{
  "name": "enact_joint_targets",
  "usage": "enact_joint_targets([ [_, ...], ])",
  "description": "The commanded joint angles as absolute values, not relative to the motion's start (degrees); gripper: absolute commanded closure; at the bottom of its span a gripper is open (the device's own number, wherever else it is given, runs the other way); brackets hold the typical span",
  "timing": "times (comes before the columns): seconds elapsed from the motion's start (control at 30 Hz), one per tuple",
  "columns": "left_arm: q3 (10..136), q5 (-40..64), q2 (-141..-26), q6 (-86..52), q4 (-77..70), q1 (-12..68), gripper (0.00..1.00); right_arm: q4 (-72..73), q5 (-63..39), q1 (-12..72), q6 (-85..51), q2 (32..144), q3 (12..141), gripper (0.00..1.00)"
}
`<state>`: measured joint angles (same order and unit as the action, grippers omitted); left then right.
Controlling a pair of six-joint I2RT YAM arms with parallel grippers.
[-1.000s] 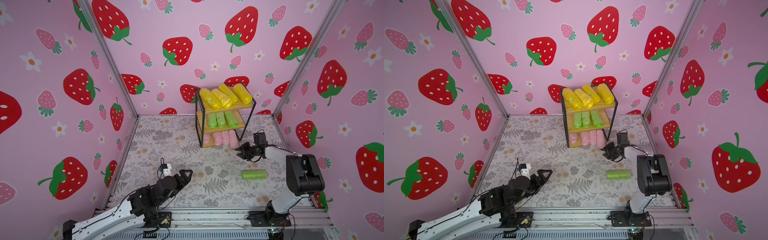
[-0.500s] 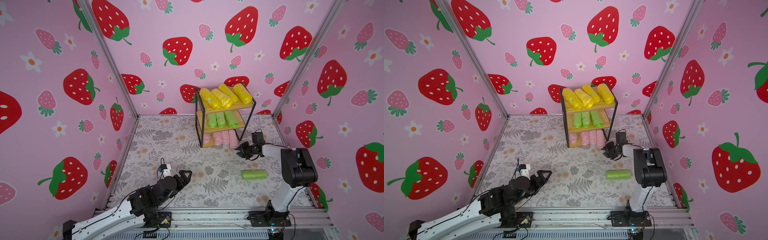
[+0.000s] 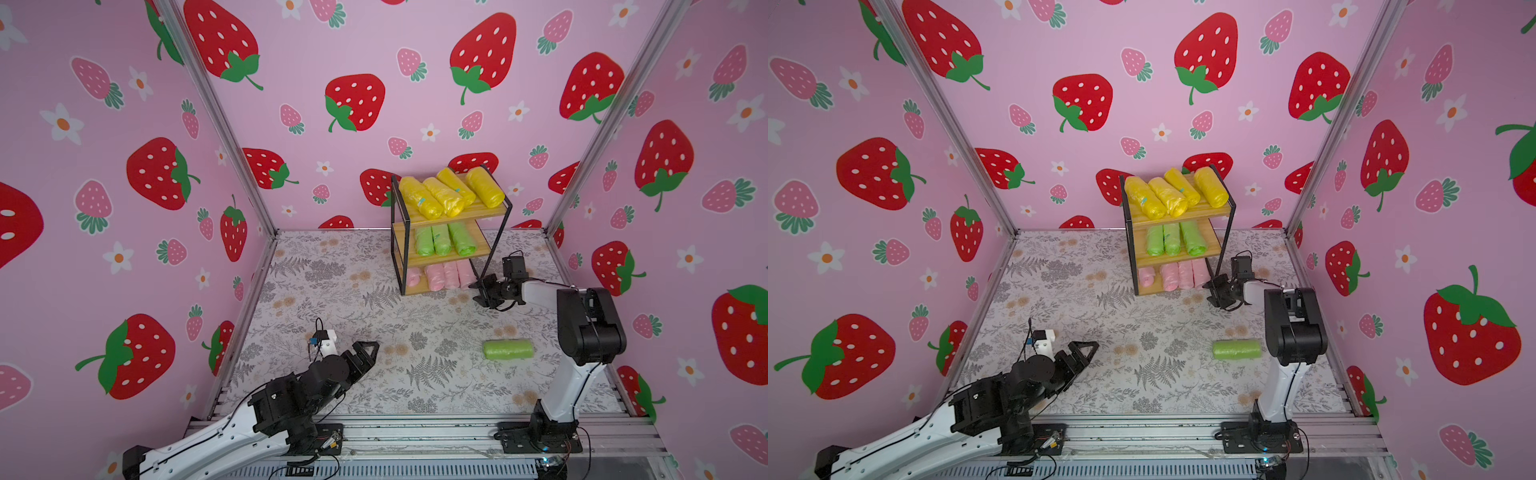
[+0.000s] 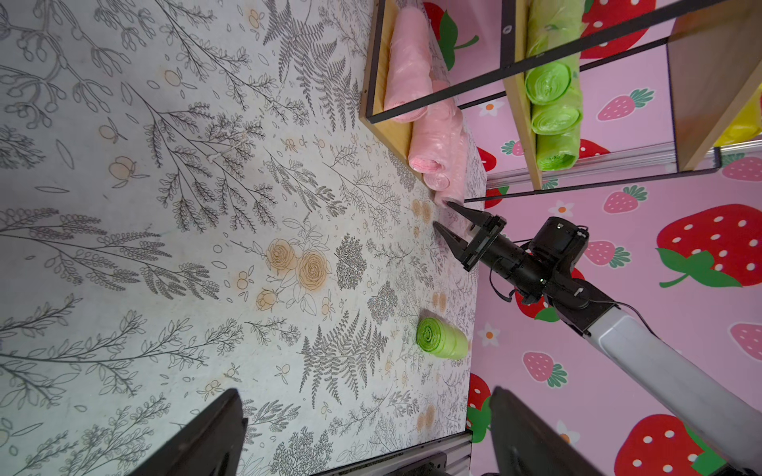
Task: Sort the rolls of trash bags by color and place them on the shelf
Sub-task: Place the roll of trash bags on the shelf.
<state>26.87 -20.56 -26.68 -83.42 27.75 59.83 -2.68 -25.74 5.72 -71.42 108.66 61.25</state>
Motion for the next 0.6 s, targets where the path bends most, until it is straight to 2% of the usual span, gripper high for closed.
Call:
enact_joint_targets([
  [0.0,27.08,-21.61,-26.9,-83.37,28.49,59.5,0.04,-3.14,-27.69,5.38,-70.66,108.27,61.56,0.44],
  [0.2,27.26,-20.53,-28.81,-83.31,27.18,59.54,0.03,-11.57,-28.57,5.37,-65.96,103.82,61.17,0.36],
  [0.47,26.99,-17.7,-32.4,-83.01,24.28,59.56,0.03,-27.97,-21.9,5.43,-59.56,95.11,60.24,0.27],
  [0.57,27.11,-16.94,-33.13,-82.57,24.46,59.59,0.03,-33.53,-18.92,5.45,-60.52,90.29,58.69,0.17],
])
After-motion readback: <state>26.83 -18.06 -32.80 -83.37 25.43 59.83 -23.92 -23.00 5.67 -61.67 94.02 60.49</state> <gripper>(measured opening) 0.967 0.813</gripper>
